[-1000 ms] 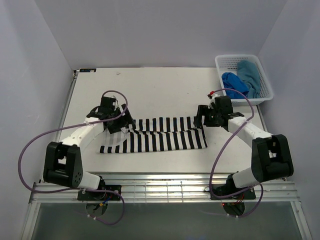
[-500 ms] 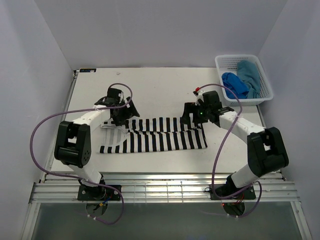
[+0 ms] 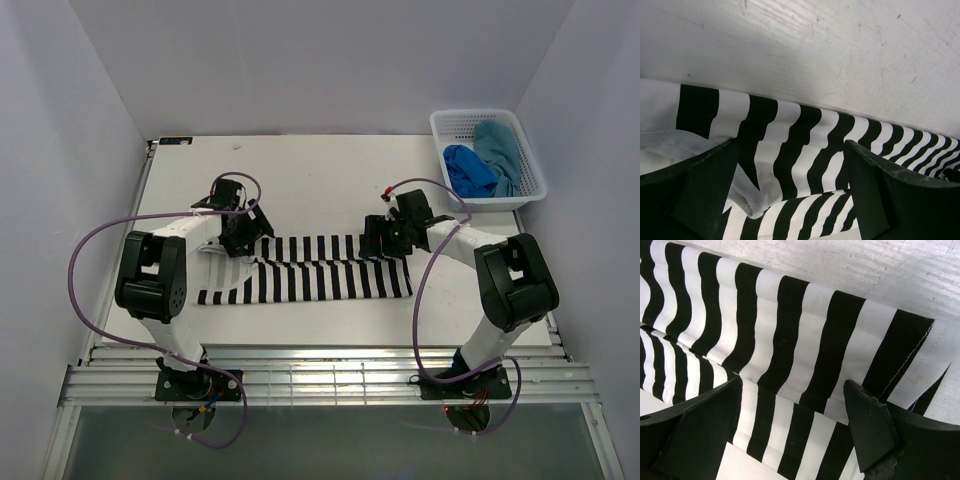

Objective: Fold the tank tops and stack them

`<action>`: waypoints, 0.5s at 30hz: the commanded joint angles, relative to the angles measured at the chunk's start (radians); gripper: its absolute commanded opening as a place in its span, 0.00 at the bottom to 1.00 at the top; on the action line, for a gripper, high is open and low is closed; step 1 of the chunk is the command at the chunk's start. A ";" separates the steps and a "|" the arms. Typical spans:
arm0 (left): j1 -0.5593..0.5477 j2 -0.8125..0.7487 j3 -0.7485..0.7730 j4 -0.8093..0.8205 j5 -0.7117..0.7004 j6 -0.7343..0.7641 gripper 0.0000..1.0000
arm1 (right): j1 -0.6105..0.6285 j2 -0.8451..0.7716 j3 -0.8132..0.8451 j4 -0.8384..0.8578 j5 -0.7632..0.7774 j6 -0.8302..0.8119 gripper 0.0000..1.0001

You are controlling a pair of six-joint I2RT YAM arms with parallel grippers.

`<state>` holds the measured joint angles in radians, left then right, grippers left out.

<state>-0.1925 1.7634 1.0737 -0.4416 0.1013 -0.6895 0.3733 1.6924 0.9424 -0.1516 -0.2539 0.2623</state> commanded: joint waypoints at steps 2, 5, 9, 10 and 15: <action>0.056 0.117 0.046 -0.010 -0.123 0.057 0.98 | -0.020 0.010 -0.048 -0.039 0.044 -0.015 0.90; 0.056 0.160 0.135 -0.006 -0.065 0.088 0.98 | -0.020 0.013 -0.034 -0.032 0.027 -0.028 0.90; 0.036 0.143 0.193 0.004 0.032 0.125 0.98 | -0.019 0.009 0.007 -0.026 -0.033 -0.023 0.90; 0.027 0.111 0.195 0.003 0.026 0.131 0.98 | -0.019 0.006 0.012 -0.025 -0.039 -0.021 0.90; -0.015 -0.004 0.169 -0.006 -0.012 0.125 0.98 | -0.019 -0.020 0.019 -0.023 -0.053 -0.021 0.90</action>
<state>-0.1871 1.8763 1.2495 -0.4446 0.1181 -0.5873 0.3599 1.6882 0.9367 -0.1394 -0.2962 0.2539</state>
